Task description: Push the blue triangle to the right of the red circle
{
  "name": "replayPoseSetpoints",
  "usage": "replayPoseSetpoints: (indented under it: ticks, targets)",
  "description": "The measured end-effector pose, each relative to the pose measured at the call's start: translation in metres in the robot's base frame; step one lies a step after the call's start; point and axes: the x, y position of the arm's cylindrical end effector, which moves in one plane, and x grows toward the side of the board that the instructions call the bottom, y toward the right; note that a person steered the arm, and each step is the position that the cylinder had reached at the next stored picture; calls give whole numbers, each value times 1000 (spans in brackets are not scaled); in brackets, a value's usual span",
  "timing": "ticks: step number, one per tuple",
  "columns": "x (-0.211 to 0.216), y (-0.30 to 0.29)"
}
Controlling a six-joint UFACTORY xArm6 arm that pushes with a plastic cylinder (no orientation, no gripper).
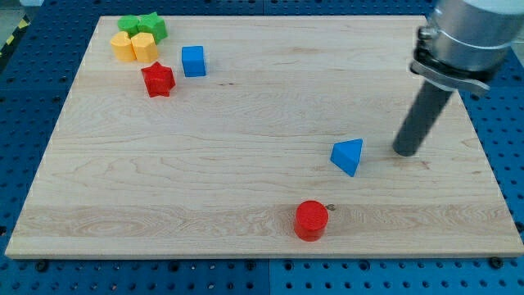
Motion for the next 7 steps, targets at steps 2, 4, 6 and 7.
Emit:
replayPoseSetpoints:
  ticks: [2,4,6,7]
  targets:
    - [17,-67]
    - [74,-70]
    - [69,-68]
    - [89,-53]
